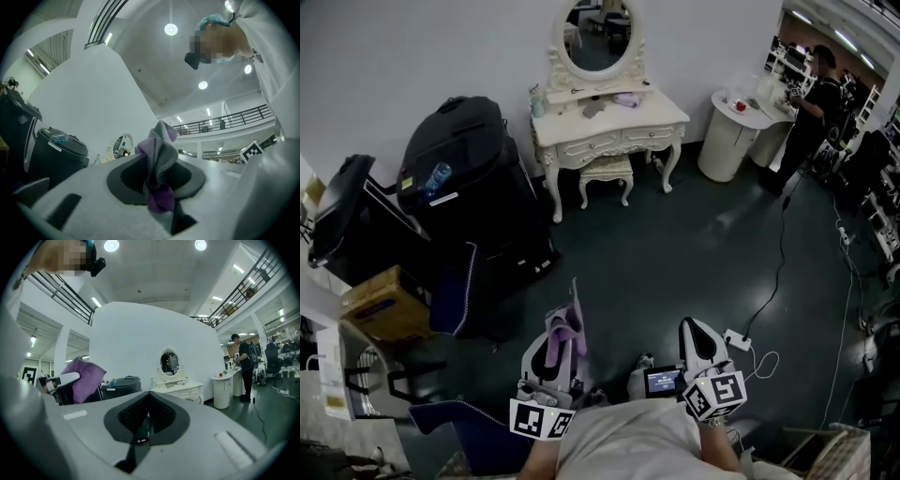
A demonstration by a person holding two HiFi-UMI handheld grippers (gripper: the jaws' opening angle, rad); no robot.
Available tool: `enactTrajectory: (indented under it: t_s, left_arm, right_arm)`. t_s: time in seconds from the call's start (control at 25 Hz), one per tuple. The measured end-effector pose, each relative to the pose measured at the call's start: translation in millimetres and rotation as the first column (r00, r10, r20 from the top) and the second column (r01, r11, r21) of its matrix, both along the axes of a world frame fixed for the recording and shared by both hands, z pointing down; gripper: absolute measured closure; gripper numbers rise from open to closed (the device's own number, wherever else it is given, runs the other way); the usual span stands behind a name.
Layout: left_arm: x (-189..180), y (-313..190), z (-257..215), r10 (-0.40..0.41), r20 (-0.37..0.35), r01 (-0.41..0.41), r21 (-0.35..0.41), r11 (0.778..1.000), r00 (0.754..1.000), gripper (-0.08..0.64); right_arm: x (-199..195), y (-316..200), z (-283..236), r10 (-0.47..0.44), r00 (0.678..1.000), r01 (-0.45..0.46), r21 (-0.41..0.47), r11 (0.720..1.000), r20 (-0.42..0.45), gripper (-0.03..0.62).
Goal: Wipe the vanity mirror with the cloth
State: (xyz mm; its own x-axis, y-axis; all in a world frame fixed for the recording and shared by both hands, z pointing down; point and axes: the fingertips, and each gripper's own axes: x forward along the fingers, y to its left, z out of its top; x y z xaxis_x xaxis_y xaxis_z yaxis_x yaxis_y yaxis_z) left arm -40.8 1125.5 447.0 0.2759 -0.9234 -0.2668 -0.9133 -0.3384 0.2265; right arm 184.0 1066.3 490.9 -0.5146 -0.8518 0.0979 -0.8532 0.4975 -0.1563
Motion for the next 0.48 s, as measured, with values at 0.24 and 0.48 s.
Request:
enactTrajectory:
  t_s: [0.24,0.48]
  left_arm:
    - [0,-56,-3,-0.012,0.032,0.012,-0.001,1.000,0.999,0.463]
    - [28,-135,-9,-0.022,0.038,0.022,-0.009,1.000,0.999,0.463]
  right_arm:
    - [-11,-54,7,-0.040,0.996,0.041,0.013,0.999,-0.079,0.584]
    - [13,-138,8,-0.071,0.997,0.071,0.001,0.997,-0.034,0.584]
